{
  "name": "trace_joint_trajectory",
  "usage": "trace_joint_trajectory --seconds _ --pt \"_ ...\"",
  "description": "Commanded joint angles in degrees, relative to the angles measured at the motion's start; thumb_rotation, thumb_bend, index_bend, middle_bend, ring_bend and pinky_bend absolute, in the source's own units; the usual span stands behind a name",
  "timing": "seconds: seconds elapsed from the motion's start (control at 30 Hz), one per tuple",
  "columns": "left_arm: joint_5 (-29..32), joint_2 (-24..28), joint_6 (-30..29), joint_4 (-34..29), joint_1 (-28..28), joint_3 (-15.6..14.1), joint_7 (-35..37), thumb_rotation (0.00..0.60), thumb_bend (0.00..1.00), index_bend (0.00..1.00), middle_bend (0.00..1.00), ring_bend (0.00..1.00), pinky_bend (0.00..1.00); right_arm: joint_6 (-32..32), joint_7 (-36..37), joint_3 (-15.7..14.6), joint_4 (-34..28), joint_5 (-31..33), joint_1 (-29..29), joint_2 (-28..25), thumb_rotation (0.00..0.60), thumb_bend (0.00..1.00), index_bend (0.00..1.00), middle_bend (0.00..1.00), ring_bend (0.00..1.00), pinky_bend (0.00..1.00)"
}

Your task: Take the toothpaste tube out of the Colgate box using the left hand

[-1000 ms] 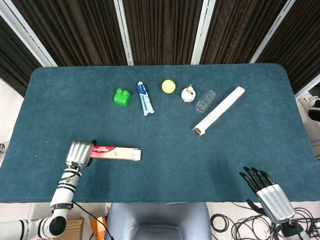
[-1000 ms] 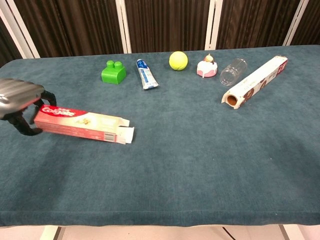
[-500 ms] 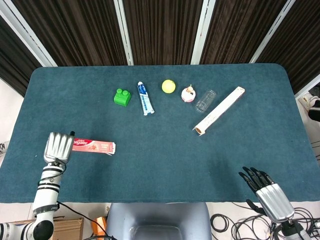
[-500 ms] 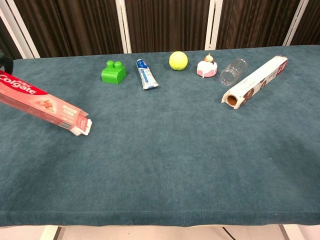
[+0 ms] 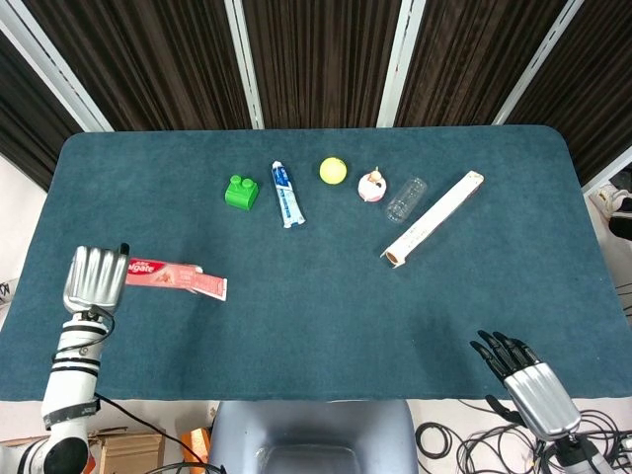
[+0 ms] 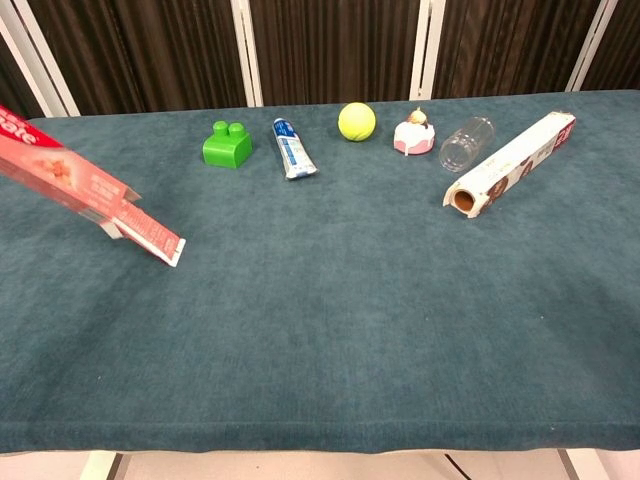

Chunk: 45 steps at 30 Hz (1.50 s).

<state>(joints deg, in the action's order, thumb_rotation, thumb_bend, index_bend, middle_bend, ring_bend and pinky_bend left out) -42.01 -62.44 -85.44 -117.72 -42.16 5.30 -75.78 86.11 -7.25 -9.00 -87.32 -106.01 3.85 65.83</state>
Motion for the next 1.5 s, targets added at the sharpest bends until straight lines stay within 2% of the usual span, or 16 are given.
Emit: trace_joint_trajectory --seconds 0.03,0.13,0.3,0.5,0.63,0.8,0.93,1.13,1.27,1.37,1.47,1.5 --pt "-1.77 1.40 -0.06 1.68 -0.31 -0.04 0.40 0.600 0.31 0.65 0.68 1.00 1.00 -0.05 -0.02 -0.01 -0.02 -0.05 0.00 -0.02 0.600 0.20 0.13 0.07 0.08 0.21" --pt "-3.30 2.69 0.04 4.38 -0.12 0.27 2.10 0.600 0.31 0.65 0.68 1.00 1.00 -0.14 -0.02 -0.02 -0.02 -0.10 0.01 -0.05 0.600 0.20 0.13 0.07 0.08 0.21" --pt "-2.39 4.42 0.23 6.94 0.71 1.44 5.13 0.600 0.31 0.65 0.68 1.00 1.00 -0.40 -0.25 -0.04 -0.05 -0.14 0.02 -0.05 0.600 0.20 0.13 0.07 0.08 0.21" --pt "-4.22 4.63 2.05 5.20 3.36 0.90 12.98 0.600 0.31 0.65 0.68 1.00 1.00 -1.37 -1.01 -0.10 -0.33 0.01 0.21 0.01 0.600 0.20 0.13 0.07 0.08 0.21" --pt "-7.30 5.04 9.47 2.19 5.78 -1.25 24.26 0.600 0.30 0.65 0.67 1.00 1.00 -2.40 -1.50 -0.25 -0.72 0.21 0.46 -0.15 0.600 0.20 0.13 0.07 0.08 0.21" --pt "-13.83 4.62 19.35 2.56 7.93 -4.10 38.66 0.600 0.31 0.65 0.67 1.00 1.00 -3.13 -1.74 -0.36 -1.10 0.38 0.66 -0.41 0.600 0.20 0.13 0.07 0.08 0.21" --pt "-19.09 1.88 24.83 6.58 9.03 -5.89 47.50 0.600 0.31 0.65 0.67 1.00 1.00 -3.40 -1.63 -0.43 -1.22 0.37 0.79 -0.60 0.600 0.20 0.14 0.07 0.08 0.21" --pt "-19.79 -3.14 30.04 14.04 8.90 -6.52 53.32 0.600 0.31 0.63 0.65 0.97 1.00 -4.23 -1.67 -0.48 -1.43 0.63 1.10 -0.84 0.600 0.20 0.14 0.07 0.08 0.21" --pt "-19.45 -5.83 32.45 18.60 8.73 -6.21 56.53 0.600 0.31 0.57 0.58 0.92 0.99 -4.69 -1.68 -0.52 -1.71 0.81 1.28 -1.10 0.600 0.20 0.14 0.07 0.08 0.21" --pt "-20.44 -7.04 32.39 21.22 8.95 -6.20 57.38 0.600 0.31 0.45 0.48 0.83 0.94 -4.78 -1.70 -0.55 -1.81 0.89 1.28 -1.20 0.600 0.20 0.15 0.07 0.08 0.21" --pt "-20.95 -6.87 32.71 22.02 9.14 -6.30 58.23 0.600 0.30 0.30 0.32 0.66 0.93 -4.98 -1.81 -0.57 -1.94 1.03 1.30 -1.28 0.600 0.20 0.15 0.07 0.08 0.21" --pt "-21.37 -6.66 32.70 22.09 9.23 -6.35 58.56 0.600 0.30 0.23 0.25 0.58 0.93 -5.05 -1.89 -0.57 -1.99 1.05 1.31 -1.28 0.600 0.20 0.15 0.07 0.08 0.21"
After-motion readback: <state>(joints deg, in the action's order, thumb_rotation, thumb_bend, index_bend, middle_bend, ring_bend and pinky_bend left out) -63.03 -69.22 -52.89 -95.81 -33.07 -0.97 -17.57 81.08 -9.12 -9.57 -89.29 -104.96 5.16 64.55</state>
